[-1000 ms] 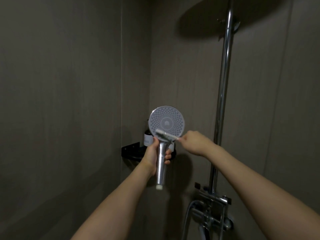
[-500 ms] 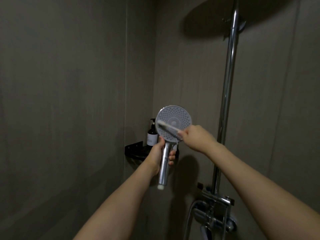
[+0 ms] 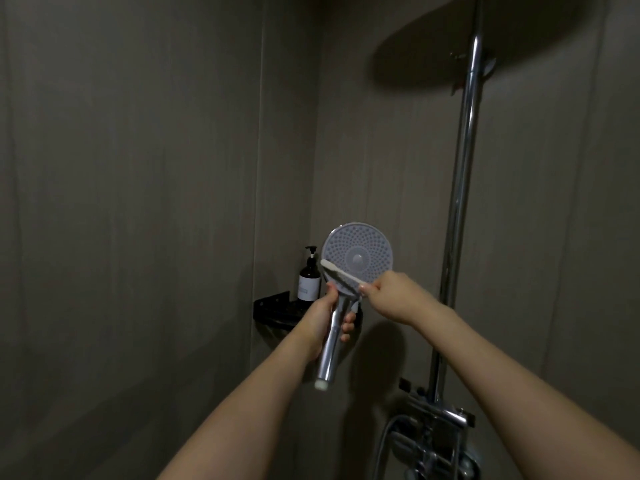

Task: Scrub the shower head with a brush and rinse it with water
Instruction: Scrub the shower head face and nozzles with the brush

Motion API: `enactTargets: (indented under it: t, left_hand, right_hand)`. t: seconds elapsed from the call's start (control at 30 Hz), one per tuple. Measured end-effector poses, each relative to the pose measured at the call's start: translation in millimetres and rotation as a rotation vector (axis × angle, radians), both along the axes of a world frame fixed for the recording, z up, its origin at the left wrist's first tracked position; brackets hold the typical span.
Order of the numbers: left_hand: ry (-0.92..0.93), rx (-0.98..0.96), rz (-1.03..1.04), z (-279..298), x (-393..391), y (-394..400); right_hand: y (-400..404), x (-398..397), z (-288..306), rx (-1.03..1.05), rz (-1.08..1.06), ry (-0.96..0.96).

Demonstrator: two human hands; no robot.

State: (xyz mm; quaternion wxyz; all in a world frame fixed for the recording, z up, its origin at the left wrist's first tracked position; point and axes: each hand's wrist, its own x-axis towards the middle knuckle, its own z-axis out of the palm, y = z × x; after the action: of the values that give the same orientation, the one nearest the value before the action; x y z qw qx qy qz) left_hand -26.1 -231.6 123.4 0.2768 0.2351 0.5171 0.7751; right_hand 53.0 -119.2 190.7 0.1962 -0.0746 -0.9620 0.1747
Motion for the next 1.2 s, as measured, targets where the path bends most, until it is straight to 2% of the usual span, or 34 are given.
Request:
enactTargets:
  t: [0.13, 0.23, 0.27, 0.37, 0.47, 0.5, 0.57, 0.6, 0.7, 0.73, 0.8, 0.83, 0.93, 1.03, 1.07, 1.13, 1.2]
  left_hand:
    - [0.004, 0.003, -0.013, -2, -2, -4]
    - [0.009, -0.007, -0.015, -3, -1, -5]
    - [0.005, -0.003, -0.011, -3, 0, -5]
    - [0.005, 0.006, -0.012, -2, -1, -6]
    - [0.000, 0.006, -0.005, -2, -1, -8]
    - [-0.005, 0.009, -0.003, -2, -2, -8]
    - [-0.017, 0.017, -0.007, -2, -2, -8]
    - [-0.019, 0.019, -0.010, -2, -2, -8]
    - [-0.033, 0.019, -0.004, -2, -1, -8]
    - [-0.043, 0.026, -0.007, -2, -1, -8]
    - [-0.053, 0.043, -0.021, -1, -1, -8]
    - [-0.054, 0.045, -0.021, -1, 0, -8]
    - [-0.056, 0.047, -0.017, -5, -2, -8]
    - [-0.063, 0.058, -0.034, -9, -3, -8]
    - [-0.061, 0.059, -0.032, -10, -3, -7]
    - [-0.057, 0.058, -0.024, -12, -1, -6]
    - [-0.054, 0.060, -0.025, -12, 0, -5]
  right_hand:
    - [4, 2, 6, -0.015, 0.003, 0.096]
    - [4, 3, 5, -0.001, 0.045, -0.072]
    - [5, 3, 4, 0.021, 0.044, -0.070]
    - [9, 8, 5, 0.003, -0.007, 0.122]
    - [11, 14, 2, 0.016, 0.021, -0.011]
    - [12, 15, 2, 0.022, 0.008, 0.014]
    - [19, 17, 2, -0.015, -0.075, 0.197]
    - [25, 17, 2, -0.039, -0.091, 0.212]
    - [28, 19, -8, -0.035, -0.018, -0.038]
    - [29, 18, -10, -0.034, -0.020, -0.007]
    - [35, 20, -10, -0.100, -0.072, 0.178]
    - [37, 21, -9, -0.116, -0.085, 0.192]
    - [36, 23, -16, -0.115, -0.020, -0.009]
    - [42, 23, -15, -0.160, -0.063, 0.148]
    - [43, 23, -14, -0.176, -0.058, 0.122]
    - [41, 22, -19, -0.185, 0.007, -0.068]
    - [43, 21, -22, -0.182, 0.012, -0.022]
